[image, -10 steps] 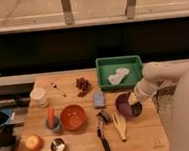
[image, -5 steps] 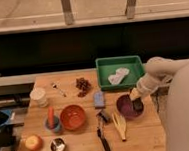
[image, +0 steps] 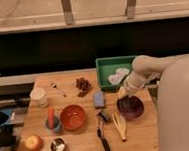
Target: Wipe purple bowl with eraser
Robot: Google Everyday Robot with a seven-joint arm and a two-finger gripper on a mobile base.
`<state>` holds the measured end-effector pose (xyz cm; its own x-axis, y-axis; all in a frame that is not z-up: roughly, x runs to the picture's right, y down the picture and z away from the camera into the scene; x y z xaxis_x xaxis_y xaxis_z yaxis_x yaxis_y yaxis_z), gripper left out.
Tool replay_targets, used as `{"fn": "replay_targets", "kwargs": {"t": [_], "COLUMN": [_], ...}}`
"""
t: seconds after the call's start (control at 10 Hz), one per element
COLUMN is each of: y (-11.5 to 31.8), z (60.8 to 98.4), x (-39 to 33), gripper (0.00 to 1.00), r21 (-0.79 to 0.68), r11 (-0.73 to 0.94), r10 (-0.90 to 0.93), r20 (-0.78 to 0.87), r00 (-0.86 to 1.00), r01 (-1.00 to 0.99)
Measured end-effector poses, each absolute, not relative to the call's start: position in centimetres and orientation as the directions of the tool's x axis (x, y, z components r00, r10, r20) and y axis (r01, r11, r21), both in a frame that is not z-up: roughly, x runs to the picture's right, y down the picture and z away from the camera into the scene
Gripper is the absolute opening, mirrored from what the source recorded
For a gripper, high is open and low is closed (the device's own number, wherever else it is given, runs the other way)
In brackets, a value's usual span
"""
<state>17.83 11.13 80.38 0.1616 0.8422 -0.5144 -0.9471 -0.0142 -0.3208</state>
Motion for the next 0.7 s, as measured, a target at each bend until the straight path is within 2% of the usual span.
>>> {"fn": "replay_targets", "kwargs": {"t": [0.2,0.7], "y": [11.7,13.8], "z": [79.5,77.4], "x": [18.2,25.6], "gripper": [0.0,0.0], "r21": [-0.296,-0.197], "r11": [-0.018,-0.049], "r10": [0.843,0.853], "r20": [-0.517,-0.519], "r00": [0.145,0.061], "r01": [-0.955,-0.979]}}
